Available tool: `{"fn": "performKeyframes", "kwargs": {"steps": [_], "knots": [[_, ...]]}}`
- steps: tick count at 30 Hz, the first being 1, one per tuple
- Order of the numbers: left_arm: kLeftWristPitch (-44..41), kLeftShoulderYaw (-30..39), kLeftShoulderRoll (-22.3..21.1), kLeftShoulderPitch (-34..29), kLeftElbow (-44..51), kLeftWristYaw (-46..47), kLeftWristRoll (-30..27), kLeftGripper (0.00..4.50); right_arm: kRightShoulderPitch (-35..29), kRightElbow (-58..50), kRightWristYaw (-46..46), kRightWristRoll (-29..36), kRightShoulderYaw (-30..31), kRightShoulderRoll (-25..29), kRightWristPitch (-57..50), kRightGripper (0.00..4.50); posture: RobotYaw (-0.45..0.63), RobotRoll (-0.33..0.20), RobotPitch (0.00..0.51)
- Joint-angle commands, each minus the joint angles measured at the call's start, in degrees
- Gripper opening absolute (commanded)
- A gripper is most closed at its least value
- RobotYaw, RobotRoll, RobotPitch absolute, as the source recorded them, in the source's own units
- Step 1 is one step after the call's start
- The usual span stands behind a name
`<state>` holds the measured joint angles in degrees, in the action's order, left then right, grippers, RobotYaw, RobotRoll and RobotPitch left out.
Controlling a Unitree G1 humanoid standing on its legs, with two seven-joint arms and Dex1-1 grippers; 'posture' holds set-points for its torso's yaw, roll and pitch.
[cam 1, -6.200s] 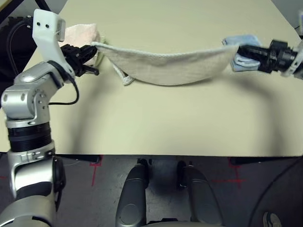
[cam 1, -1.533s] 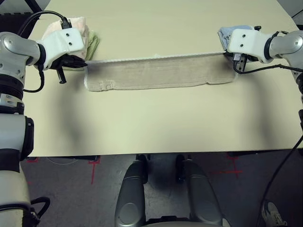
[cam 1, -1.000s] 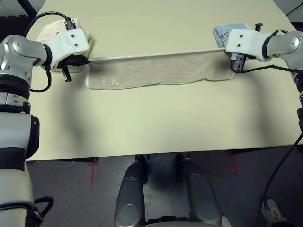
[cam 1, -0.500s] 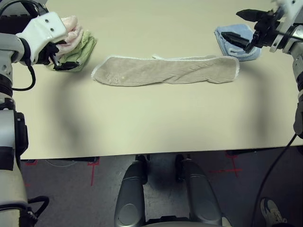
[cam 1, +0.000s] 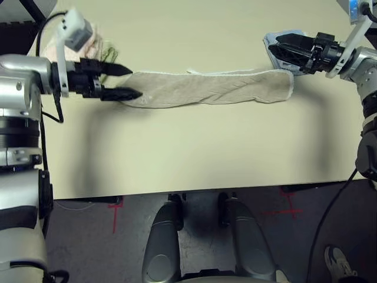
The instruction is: Fold the towel and set it aside.
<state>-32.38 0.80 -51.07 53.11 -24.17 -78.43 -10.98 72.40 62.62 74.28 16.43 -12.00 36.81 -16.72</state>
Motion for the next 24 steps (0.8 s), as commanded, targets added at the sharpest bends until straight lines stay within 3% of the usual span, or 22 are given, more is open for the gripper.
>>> {"fn": "performKeyframes", "kwargs": {"steps": [1,6,14,19,24], "knots": [[-0.92,1.31,-1.67,-2.54,3.69,5.03,0.67,4.46,-2.35,-2.63,2.23,-0.68,1.37,1.49,-2.25,4.46,-0.05,0.0,0.264],[-1.74,2.41,-0.91,-3.94,5.87,11.33,0.41,4.46,-5.38,-5.76,2.45,0.02,1.54,1.46,-3.81,4.46,-0.05,0.0,0.262],[-6.15,0.85,0.15,1.32,1.07,16.66,0.43,4.46,-8.01,-11.47,1.43,1.07,1.89,0.27,-5.38,4.46,-0.04,0.0,0.264],[-9.31,-3.37,0.84,5.99,-7.34,15.44,2.38,4.46,-9.05,-14.97,1.02,1.85,2.01,-0.51,-6.58,4.46,-0.04,0.0,0.267],[-6.84,-5.87,1.36,9.7,-15.93,14.38,4.9,4.46,-10.18,-17.77,0.74,2.32,2.23,-0.58,-7.47,4.46,-0.05,0.0,0.27]]}}
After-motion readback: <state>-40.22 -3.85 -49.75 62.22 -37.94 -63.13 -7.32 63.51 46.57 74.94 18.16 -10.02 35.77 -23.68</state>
